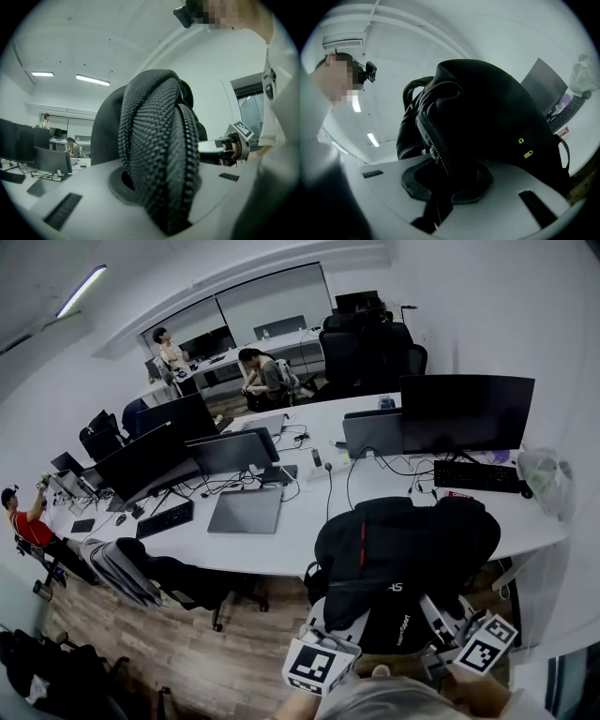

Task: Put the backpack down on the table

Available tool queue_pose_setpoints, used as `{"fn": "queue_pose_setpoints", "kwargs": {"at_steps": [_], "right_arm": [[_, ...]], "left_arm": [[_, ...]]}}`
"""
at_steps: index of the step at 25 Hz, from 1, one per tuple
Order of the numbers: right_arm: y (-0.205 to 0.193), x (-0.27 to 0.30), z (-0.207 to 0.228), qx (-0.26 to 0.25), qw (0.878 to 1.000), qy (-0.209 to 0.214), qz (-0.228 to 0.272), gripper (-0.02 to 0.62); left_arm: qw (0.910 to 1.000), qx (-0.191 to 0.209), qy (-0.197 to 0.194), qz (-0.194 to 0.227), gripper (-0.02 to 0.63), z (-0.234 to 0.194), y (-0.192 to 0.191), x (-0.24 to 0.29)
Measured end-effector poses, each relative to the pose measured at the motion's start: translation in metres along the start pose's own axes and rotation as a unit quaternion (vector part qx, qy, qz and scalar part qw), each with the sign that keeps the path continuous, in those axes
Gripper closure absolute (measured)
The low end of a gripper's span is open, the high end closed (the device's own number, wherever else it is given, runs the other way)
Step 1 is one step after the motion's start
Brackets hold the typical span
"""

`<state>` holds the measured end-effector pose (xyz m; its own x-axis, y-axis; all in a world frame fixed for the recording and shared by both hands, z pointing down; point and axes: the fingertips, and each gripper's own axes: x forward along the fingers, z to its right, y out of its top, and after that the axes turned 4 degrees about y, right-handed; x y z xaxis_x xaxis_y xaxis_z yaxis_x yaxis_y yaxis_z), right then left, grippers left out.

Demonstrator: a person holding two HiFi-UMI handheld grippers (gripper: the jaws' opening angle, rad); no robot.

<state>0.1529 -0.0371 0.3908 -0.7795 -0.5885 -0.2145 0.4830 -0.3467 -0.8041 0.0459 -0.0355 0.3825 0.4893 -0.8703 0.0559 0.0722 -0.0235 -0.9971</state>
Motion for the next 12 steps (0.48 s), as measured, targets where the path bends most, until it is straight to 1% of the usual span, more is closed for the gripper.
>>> {"fn": "queue_pose_setpoints", "kwargs": {"at_steps": [3,12], "right_arm": [[-0.001,0.006,0.003,0.005,1.000,0.002,-0.004,0.540],[-0.004,0.040,0.016,0.012,1.000,0.001,-0.007,0.540]], "left_arm": [[0.9999,-0.006,0.001,0.013,0.542,-0.004,0.002,0.004],[0.9999,-0.005,-0.001,0.013,0.541,-0.038,-0.002,0.020]]}}
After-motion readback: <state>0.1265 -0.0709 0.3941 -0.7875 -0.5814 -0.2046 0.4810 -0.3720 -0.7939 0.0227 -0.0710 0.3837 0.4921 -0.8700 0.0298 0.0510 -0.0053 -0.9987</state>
